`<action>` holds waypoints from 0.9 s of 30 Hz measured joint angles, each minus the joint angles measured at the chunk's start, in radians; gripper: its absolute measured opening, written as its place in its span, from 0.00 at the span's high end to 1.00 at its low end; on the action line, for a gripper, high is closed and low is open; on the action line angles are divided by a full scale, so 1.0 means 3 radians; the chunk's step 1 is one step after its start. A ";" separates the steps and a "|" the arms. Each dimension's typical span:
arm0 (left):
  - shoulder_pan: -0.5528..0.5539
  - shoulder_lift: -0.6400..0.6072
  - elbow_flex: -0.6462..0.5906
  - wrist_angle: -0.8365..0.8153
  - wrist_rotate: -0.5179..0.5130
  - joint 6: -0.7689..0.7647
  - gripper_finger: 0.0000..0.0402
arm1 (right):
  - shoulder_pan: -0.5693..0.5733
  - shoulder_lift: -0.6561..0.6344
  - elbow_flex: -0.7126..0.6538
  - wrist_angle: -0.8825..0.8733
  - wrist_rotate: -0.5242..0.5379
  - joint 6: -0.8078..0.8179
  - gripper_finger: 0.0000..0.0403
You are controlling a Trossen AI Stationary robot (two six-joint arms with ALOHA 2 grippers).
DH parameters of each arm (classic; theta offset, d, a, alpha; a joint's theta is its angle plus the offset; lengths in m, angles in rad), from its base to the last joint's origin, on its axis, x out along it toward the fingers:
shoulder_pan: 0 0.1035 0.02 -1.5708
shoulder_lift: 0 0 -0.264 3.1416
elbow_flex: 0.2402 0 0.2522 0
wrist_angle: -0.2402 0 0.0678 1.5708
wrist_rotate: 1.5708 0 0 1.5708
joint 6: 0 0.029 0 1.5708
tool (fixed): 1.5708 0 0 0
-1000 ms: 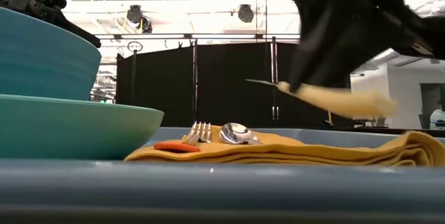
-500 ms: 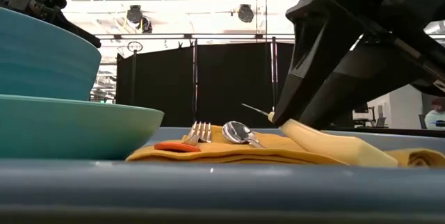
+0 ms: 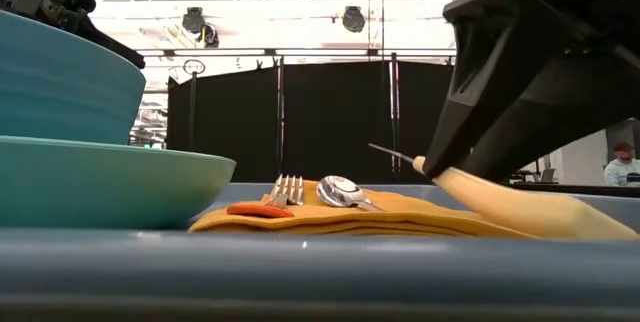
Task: Set up tray
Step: Put the yellow knife on the yellow napkin
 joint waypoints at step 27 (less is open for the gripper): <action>0.0000 0.0000 0.0000 0.0000 0.0006 -0.0022 0.83 | -0.0176 -0.0001 0.0000 0.0108 -0.0172 -0.0449 0.75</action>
